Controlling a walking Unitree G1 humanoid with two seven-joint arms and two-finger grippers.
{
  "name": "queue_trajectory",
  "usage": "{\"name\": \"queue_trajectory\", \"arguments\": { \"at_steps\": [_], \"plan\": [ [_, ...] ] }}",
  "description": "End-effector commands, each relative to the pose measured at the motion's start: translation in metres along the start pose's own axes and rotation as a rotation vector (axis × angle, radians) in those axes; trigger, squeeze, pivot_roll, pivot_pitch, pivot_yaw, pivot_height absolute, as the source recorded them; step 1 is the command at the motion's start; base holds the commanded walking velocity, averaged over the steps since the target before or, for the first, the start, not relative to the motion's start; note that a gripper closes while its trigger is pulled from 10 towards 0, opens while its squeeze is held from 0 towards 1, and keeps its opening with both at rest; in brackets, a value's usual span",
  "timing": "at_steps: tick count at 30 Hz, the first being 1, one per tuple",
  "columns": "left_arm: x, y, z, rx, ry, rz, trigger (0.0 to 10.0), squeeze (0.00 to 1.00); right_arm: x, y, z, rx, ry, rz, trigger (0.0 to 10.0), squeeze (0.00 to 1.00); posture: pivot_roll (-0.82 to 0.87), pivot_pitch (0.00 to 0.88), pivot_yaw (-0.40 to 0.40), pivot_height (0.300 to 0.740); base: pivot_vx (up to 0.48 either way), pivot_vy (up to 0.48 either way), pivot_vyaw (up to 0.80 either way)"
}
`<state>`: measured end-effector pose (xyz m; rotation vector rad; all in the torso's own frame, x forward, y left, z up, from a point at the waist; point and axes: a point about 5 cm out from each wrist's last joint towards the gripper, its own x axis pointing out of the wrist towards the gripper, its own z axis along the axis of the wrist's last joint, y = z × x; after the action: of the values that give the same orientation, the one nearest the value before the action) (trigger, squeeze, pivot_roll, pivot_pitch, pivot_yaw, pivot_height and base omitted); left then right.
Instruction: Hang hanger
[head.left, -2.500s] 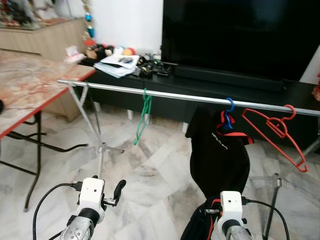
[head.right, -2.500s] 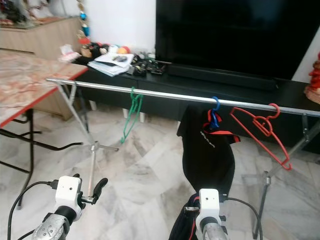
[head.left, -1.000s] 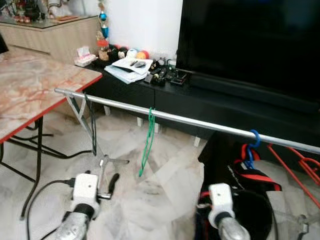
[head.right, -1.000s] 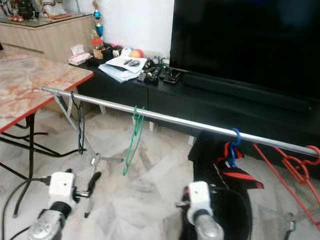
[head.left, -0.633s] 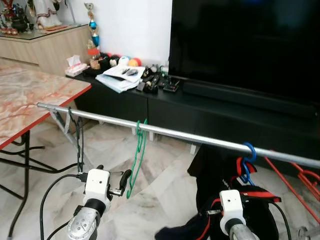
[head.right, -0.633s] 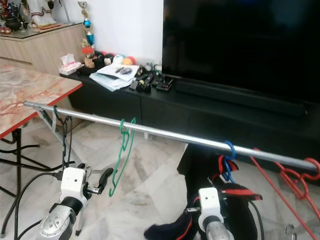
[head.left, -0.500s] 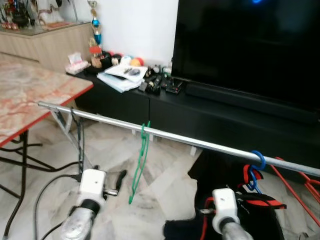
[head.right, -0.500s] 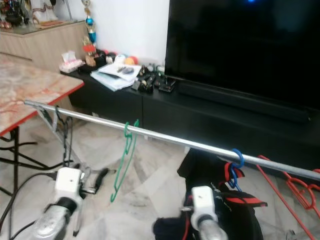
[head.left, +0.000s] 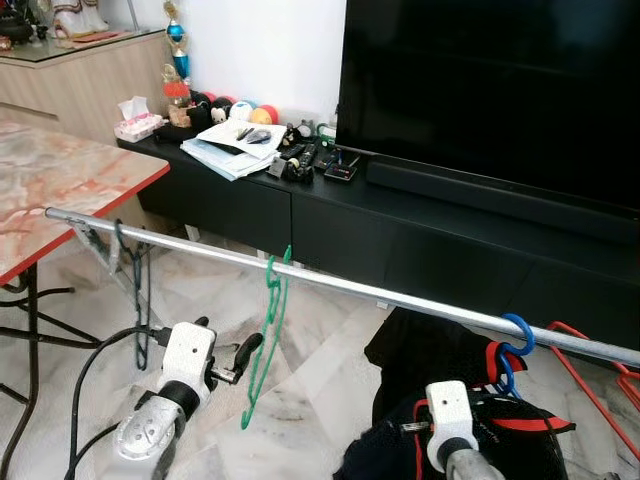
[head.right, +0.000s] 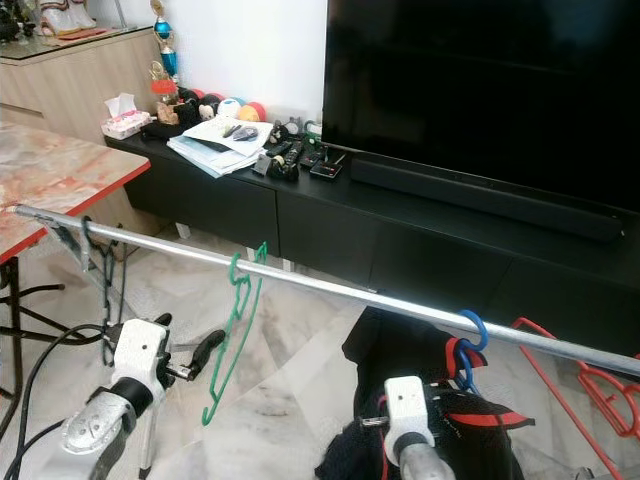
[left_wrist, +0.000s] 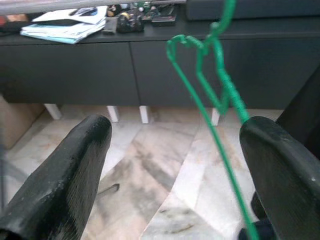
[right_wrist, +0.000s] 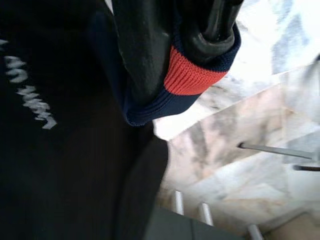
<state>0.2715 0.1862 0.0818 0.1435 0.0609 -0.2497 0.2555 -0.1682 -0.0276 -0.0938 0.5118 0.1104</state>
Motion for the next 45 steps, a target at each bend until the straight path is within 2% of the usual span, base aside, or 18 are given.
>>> {"name": "queue_trajectory", "arguments": {
  "at_steps": [1, 11, 13, 18, 26, 28, 32, 34, 37, 38, 39, 40, 41, 43, 45],
  "plan": [
    [0.005, 0.0, 0.006, 0.005, -0.007, -0.018, 10.0, 0.0, 0.002, -0.002, 0.004, -0.007, -0.013, -0.005, 10.0, 0.0, -0.02, 0.018, 0.008, 0.74, 0.0, 0.0, 0.0],
    [0.029, -0.009, 0.019, -0.01, 0.012, -0.115, 10.0, 0.0, 0.002, 0.001, 0.004, 0.0, -0.013, 0.0, 10.0, 0.0, -0.02, 0.021, 0.014, 0.74, 0.0, 0.0, 0.0],
    [0.036, -0.009, 0.014, 0.048, 0.075, -0.104, 10.0, 0.0, 0.002, 0.001, 0.004, 0.002, -0.011, 0.002, 10.0, 0.0, -0.02, 0.022, 0.015, 0.74, 0.0, 0.0, 0.0],
    [0.045, -0.009, 0.014, 0.066, 0.095, -0.07, 10.0, 0.0, 0.002, 0.003, 0.003, 0.004, -0.009, 0.007, 10.0, 0.0, -0.02, 0.022, 0.017, 0.74, 0.0, 0.0, 0.0],
    [0.066, -0.016, 0.02, 0.039, 0.112, -0.047, 10.0, 0.0, 0.001, 0.004, 0.002, 0.008, -0.007, 0.008, 10.0, 0.0, -0.03, 0.021, 0.019, 0.74, 0.0, 0.0, 0.0],
    [0.072, -0.025, 0.022, 0.038, 0.116, -0.094, 10.0, 0.0, 0.001, 0.004, 0.002, 0.009, -0.008, 0.005, 10.0, 0.0, -0.03, 0.021, 0.021, 0.74, 0.0, 0.0, 0.0],
    [0.076, -0.03, 0.021, 0.049, 0.126, -0.107, 10.0, 0.0, 0.001, 0.003, 0.002, 0.012, -0.009, 0.002, 10.0, 0.0, -0.03, 0.02, 0.021, 0.74, 0.0, 0.0, 0.0],
    [0.08, -0.029, 0.018, 0.087, 0.155, -0.067, 10.0, 0.0, 0.001, 0.003, 0.002, 0.012, -0.009, 0.001, 10.0, 0.0, -0.04, 0.018, 0.022, 0.74, 0.0, 0.0, 0.0],
    [0.082, -0.025, 0.018, 0.079, 0.164, -0.027, 10.0, 0.0, 0.001, 0.003, 0.002, 0.013, -0.009, -0.001, 10.0, 0.0, -0.04, 0.017, 0.023, 0.74, 0.0, 0.0, 0.0],
    [0.084, -0.024, 0.018, 0.076, 0.166, -0.009, 8.5, 0.0, 0.001, 0.002, 0.002, 0.014, -0.01, -0.002, 10.0, 0.0, -0.04, 0.014, 0.022, 0.74, 0.0, 0.0, 0.0],
    [0.086, -0.022, 0.019, 0.077, 0.167, 0.009, 4.6, 0.0, 0.001, 0.002, 0.002, 0.014, -0.01, -0.002, 10.0, 0.0, -0.04, 0.012, 0.022, 0.74, 0.0, 0.0, 0.0],
    [0.086, -0.022, 0.019, 0.077, 0.167, 0.009, 4.6, 0.0, 0.001, 0.002, 0.002, 0.014, -0.01, -0.002, 10.0, 0.0, -0.04, 0.012, 0.022, 0.74, 0.0, 0.0, 0.0],
    [0.086, -0.022, 0.019, 0.076, 0.166, 0.017, 2.7, 0.0, 0.001, 0.002, 0.002, 0.013, -0.01, -0.002, 10.0, 0.0, -0.04, 0.012, 0.022, 0.74, 0.0, 0.0, 0.0],
    [0.089, -0.022, 0.019, 0.07, 0.163, 0.038, 0.0, 0.0, 0.001, 0.002, 0.002, 0.014, -0.011, -0.002, 10.0, 0.0, -0.04, 0.011, 0.023, 0.74, 0.0, 0.0, 0.0],
    [0.09, -0.023, 0.019, 0.062, 0.163, 0.042, 0.0, 0.0, 0.002, 0.003, 0.003, 0.014, -0.012, -0.001, 10.0, 0.0, -0.05, 0.01, 0.024, 0.74, 0.0, 0.0, 0.0]
  ]
}}
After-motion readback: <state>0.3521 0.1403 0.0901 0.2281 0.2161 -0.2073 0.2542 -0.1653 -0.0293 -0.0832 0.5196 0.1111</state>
